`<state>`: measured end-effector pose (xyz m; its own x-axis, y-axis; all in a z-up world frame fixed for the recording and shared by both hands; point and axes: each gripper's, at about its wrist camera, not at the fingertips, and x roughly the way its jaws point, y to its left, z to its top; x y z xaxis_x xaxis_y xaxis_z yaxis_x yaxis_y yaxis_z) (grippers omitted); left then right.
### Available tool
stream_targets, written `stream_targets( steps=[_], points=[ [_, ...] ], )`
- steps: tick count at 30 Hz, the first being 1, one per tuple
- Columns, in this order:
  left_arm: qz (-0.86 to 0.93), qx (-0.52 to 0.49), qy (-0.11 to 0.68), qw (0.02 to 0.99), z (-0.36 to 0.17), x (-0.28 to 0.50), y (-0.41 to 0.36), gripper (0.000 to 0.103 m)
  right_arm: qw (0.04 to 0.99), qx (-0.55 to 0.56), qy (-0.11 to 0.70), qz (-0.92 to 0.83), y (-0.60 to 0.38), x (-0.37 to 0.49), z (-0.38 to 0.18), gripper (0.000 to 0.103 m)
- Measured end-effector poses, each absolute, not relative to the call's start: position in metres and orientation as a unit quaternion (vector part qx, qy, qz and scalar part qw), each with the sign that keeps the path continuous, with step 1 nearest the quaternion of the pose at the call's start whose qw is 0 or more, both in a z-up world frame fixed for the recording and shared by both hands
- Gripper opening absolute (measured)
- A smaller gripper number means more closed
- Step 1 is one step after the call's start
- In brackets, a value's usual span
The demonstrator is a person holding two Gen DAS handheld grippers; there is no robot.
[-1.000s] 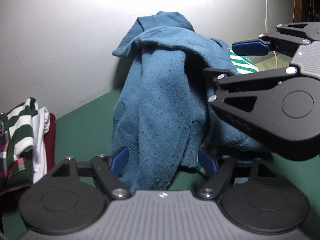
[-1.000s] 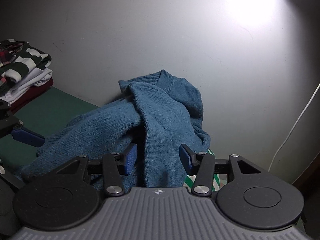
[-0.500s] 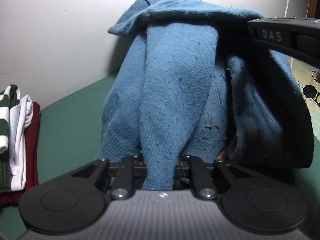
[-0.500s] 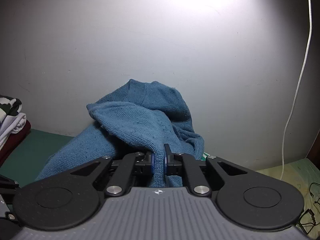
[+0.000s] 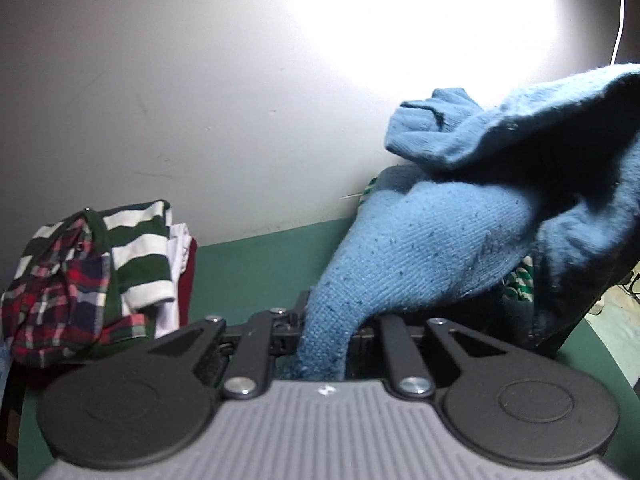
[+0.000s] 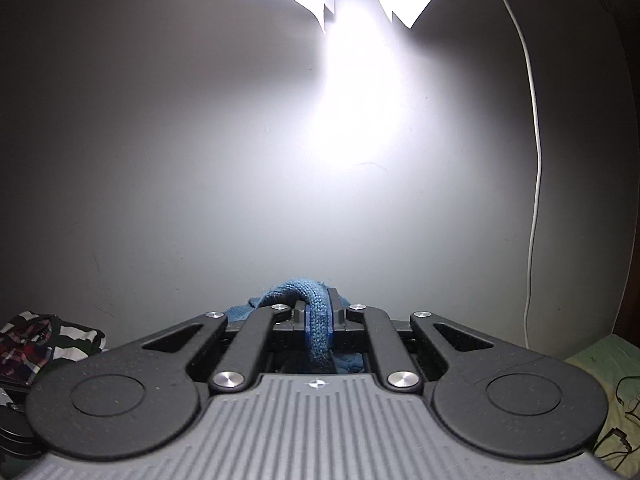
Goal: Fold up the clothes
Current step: 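Lift the blue sweater with both grippers off the striped shirt, then lay the blue sweater flat on the green table with both grippers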
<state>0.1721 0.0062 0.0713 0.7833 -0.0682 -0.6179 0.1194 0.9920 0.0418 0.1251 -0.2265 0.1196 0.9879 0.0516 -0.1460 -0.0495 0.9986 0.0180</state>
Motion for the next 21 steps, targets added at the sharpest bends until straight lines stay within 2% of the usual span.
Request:
stream_targets(
  steps=[9, 16, 20, 21],
  points=[
    [-0.034, 0.074, 0.336, 0.939, 0.078, 0.090, 0.064, 0.014, 0.993, 0.002, 0.102, 0.067, -0.213, 0.014, 0.139, 0.006],
    [-0.035, 0.081, 0.396, 0.914, 0.034, 0.024, 0.092, 0.016, 0.975, 0.000, 0.192, 0.111, -0.186, -0.074, 0.100, 0.007],
    [-0.044, 0.094, 0.428, 0.898, 0.008, -0.015, 0.102, 0.021, 0.956, -0.008, 0.259, 0.139, -0.167, -0.096, 0.065, 0.007],
    [-0.046, 0.103, 0.431, 0.895, 0.003, -0.025, 0.102, 0.026, 0.951, -0.010, 0.274, 0.145, -0.162, -0.101, 0.056, 0.007]
  ],
)
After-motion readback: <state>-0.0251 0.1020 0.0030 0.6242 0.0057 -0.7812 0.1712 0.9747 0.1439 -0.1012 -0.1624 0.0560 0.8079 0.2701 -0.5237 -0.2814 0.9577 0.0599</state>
